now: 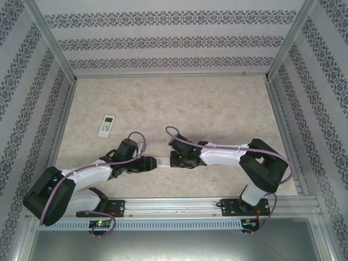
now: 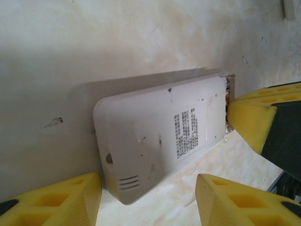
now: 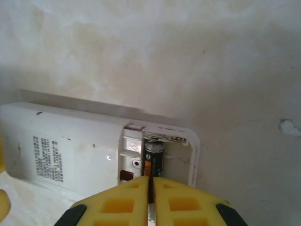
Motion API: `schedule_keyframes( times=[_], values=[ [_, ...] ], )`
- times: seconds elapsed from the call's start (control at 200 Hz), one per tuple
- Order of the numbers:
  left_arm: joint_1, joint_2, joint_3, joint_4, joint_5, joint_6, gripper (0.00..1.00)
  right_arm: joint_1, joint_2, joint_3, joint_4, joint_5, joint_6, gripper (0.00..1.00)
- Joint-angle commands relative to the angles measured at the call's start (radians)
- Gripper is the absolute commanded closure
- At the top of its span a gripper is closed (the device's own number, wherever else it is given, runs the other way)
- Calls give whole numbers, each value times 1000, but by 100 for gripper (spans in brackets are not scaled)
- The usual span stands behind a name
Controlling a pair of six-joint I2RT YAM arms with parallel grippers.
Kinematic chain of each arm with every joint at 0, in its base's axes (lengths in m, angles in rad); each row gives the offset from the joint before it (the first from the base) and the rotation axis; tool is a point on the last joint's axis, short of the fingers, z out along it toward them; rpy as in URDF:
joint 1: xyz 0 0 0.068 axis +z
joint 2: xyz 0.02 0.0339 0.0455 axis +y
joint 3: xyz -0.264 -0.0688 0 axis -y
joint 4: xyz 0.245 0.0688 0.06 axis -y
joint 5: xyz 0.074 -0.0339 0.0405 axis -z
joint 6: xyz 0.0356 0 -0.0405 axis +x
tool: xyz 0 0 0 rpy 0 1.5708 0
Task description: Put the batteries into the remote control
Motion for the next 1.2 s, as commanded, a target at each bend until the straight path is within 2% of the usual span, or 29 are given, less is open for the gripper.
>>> schedule_keyframes(
  times=[0.0, 0.095, 0.2, 0.37, 0.51, 0.614, 0.744, 0.854, 0.934, 1.034, 1.089, 1.194],
  values=[
    [-1, 6, 13, 24, -13, 10, 44, 24, 122, -8, 66, 46, -67, 89],
    [-1, -5, 19, 7, -13, 14, 44, 30, 121, -19, 103, 19, -59, 90],
    [-1, -43, 18, -20, -30, 20, 43, 35, 9, -32, 88, 36, -39, 86],
    [-1, -169, 45, -135, -128, 61, 24, 27, -206, 31, -89, 140, -79, 68],
    [1, -295, 72, -252, -206, 104, 16, -38, -269, 63, -198, 229, -138, 58],
    [0, -390, 63, -286, -220, 116, 13, -115, -229, 115, -265, 260, -227, 56],
    [0, -481, 42, -299, -226, 110, 10, -169, -102, 226, -327, 281, -349, 56],
    [1, -516, 36, -322, -243, 112, 8, -206, -2, 308, -351, 248, -368, 56],
    [0, -523, 30, -324, -245, 110, 7, -218, 53, 348, -367, 247, -314, 54],
    [0, -514, 22, -304, -246, 103, 6, -225, 98, 368, -350, 247, -176, 51],
    [1, -505, 20, -297, -244, 100, 6, -230, 128, 395, -388, 275, -76, 51],
    [0, -491, 26, -296, -240, 111, 5, -240, 178, 430, -426, 254, 37, 50]
  ],
)
